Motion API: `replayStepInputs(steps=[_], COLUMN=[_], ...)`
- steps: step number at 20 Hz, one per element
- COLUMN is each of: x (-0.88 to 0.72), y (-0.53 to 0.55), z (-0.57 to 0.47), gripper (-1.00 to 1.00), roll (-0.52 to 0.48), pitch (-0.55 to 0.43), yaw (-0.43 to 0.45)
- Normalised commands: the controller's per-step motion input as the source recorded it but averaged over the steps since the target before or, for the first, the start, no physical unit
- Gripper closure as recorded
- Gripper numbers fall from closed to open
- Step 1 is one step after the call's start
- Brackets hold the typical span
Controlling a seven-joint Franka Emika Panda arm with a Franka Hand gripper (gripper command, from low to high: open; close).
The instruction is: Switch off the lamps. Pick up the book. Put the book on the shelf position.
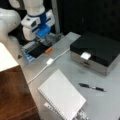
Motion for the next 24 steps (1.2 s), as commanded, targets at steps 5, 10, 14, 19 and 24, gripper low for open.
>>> replayStepInputs(steps=[5, 10, 14, 19, 24], x=[-0.08, -0.07, -0.12, -0.14, -0.18], y=[0.09, 0.04, 0.03, 0.01, -0.04], z=[-0.26, -0.26, -0.23, -0.22, -0.38], gripper=[1.00, 1.00, 1.00, 1.00, 1.00], roll=[0.045, 0.040, 0.065, 0.057, 0.000], pitch=[-0.163, -0.166, -0.157, -0.158, -0.179], yaw=[-0.086, -0.067, -0.055, -0.043, -0.028])
